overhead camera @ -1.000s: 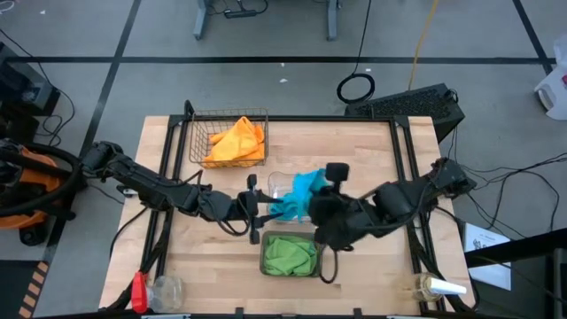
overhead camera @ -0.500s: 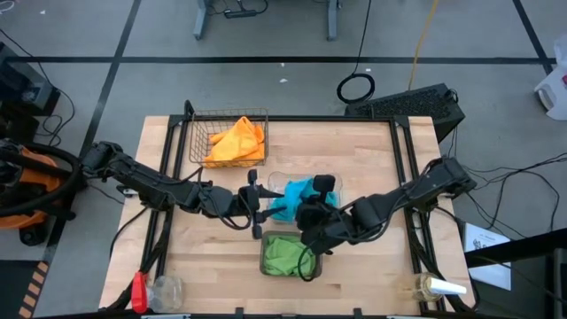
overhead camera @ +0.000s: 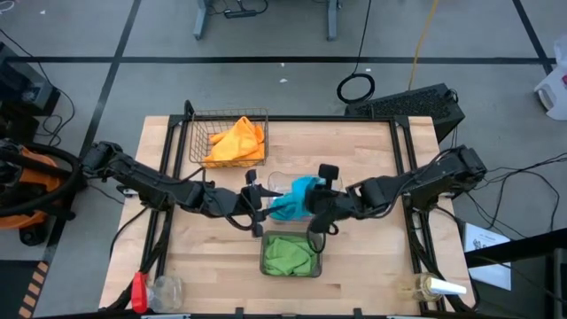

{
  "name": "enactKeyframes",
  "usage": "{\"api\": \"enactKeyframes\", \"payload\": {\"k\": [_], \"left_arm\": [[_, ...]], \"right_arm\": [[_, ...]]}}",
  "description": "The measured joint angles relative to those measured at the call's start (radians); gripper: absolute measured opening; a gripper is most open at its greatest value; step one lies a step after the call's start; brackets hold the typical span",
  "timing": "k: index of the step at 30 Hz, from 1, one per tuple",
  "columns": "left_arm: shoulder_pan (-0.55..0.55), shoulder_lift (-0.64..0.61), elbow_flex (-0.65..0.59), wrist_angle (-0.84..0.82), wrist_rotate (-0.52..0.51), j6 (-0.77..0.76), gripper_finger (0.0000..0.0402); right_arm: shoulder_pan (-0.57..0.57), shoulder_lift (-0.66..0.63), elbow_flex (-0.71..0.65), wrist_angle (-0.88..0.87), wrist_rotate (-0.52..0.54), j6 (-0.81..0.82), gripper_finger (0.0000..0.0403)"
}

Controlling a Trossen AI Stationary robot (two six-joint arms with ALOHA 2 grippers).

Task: Sort microfiber towel by color & place in baskets
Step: Put the blue towel into the transparent bin

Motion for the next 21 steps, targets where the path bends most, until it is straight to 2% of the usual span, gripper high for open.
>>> {"api": "enactKeyframes", "payload": {"k": [6,16,21], "left_arm": [[0.023,0.0,0.0,-0.107,-0.021,-0.027,0.0153],[0.045,0.0,0.0,-0.265,-0.022,-0.097,0.0153],[0.046,-0.002,0.0,-0.272,-0.022,-0.081,0.0153]], "right_arm": [[-0.073,0.008,-0.006,0.027,-0.158,-0.047,0.0012],[-0.153,0.022,-0.006,0.045,-0.278,-0.08,0.0012],[-0.203,0.033,-0.015,0.093,-0.368,-0.101,0.0012]]}}
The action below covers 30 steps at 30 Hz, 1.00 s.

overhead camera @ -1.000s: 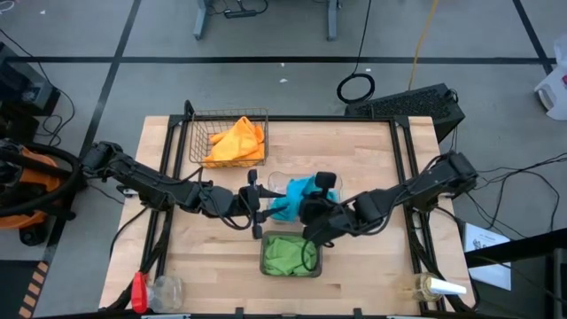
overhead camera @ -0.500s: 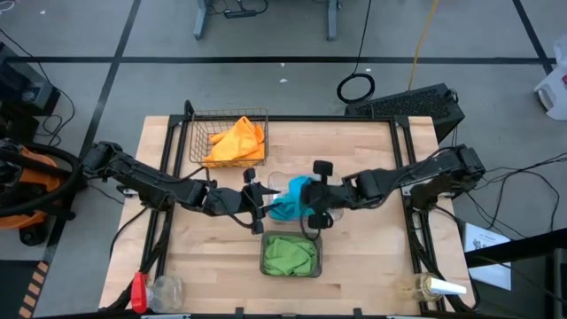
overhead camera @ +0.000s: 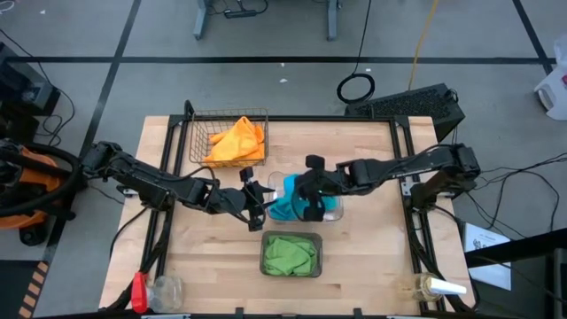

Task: Sort microfiber towel by color & place in baskets
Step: Put the blue towel into the transparent bin

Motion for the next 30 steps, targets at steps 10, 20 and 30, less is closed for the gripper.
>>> {"api": "enactKeyframes", "payload": {"k": [10,20,30], "left_arm": [[0.001,-0.027,0.001,0.002,-0.029,0.038,0.0153],[0.032,-0.035,0.001,0.005,-0.027,0.031,0.0153],[0.031,-0.035,0.001,-0.008,-0.023,0.028,0.0153]], "right_arm": [[-0.045,0.015,-0.099,0.075,-0.057,-0.008,0.0013],[-0.065,0.024,-0.194,0.121,-0.177,0.02,0.0013],[-0.107,0.115,-0.222,0.178,-0.19,0.028,0.0013]]}}
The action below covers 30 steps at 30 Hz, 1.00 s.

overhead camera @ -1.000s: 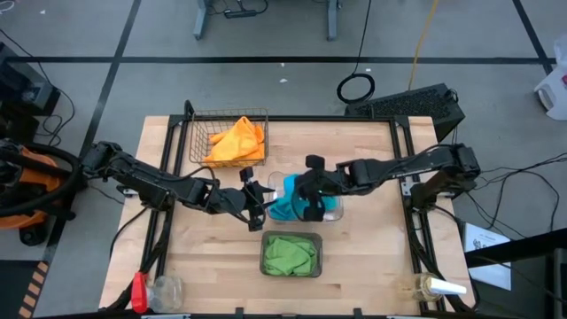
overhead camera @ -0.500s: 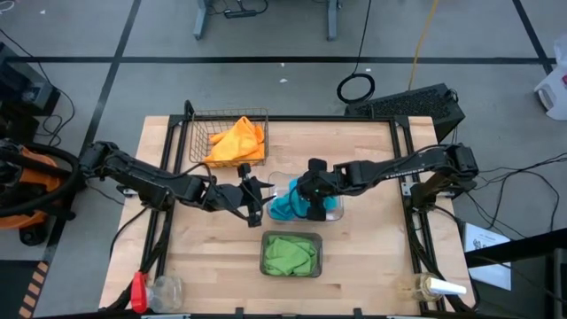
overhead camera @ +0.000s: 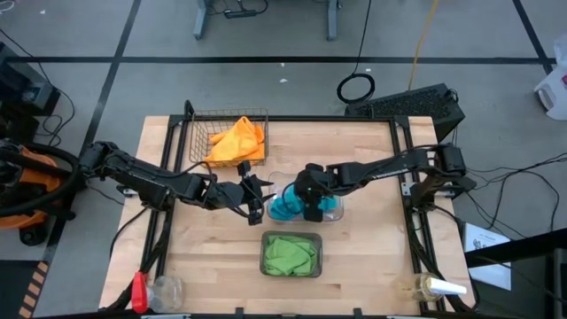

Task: Sort microfiber towel by color & place in baskets
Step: Put the blue towel into the transparent bin

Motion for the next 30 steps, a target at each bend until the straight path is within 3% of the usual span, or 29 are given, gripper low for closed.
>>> {"api": "enactKeyframes", "payload": {"k": [5,15,23,30], "left_arm": [[-0.001,0.0,0.0,-0.019,0.002,-0.013,0.0153],[0.0,0.001,0.0,-0.037,0.002,-0.025,0.0153],[0.0,0.001,-0.001,-0.037,0.002,-0.026,0.0153],[0.0,0.001,-0.002,-0.049,0.002,-0.027,0.0153]], "right_arm": [[-0.006,0.044,0.0,0.006,0.004,-0.002,0.0027],[-0.009,0.077,0.0,0.066,0.006,0.002,0.0092],[-0.009,0.039,0.002,0.117,0.005,0.014,0.0152],[-0.009,-0.01,0.005,0.063,0.007,0.028,0.0185]]}}
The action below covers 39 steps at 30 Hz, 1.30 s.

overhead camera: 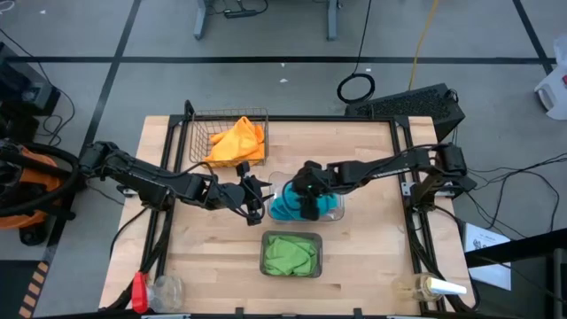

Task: Sort microfiber towel by color & place in baskets
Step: Put the blue towel into the transparent bin

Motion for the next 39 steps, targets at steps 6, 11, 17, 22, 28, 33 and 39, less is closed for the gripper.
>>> {"api": "enactKeyframes", "payload": {"k": [6,11,17,22,28,33,39], "left_arm": [[0.0,0.0,0.0,-0.011,0.0,-0.002,0.0153],[0.0,0.0,0.0,-0.011,0.0,-0.002,0.0153],[0.0,0.0,0.0,-0.018,0.0,-0.002,0.0153],[0.001,0.0,0.0,-0.018,0.0,-0.001,0.0153],[0.001,0.0,0.0,-0.018,0.0,-0.001,0.0153],[0.001,0.0,0.0,-0.018,-0.001,0.0,0.0153],[0.001,0.0,0.0,-0.043,-0.003,-0.018,0.0153]], "right_arm": [[0.005,-0.029,0.0,-0.077,0.049,-0.002,0.017],[-0.003,-0.045,0.002,-0.107,0.132,-0.025,0.0128],[-0.025,-0.024,0.001,-0.129,0.071,-0.028,0.0065],[-0.02,0.03,0.002,-0.099,0.048,-0.029,0.0013],[-0.021,0.087,0.0,-0.004,0.049,-0.03,0.0008],[-0.021,0.135,0.002,0.116,0.048,-0.026,0.0001],[-0.021,0.135,0.002,0.119,0.053,0.003,0.0001]]}}
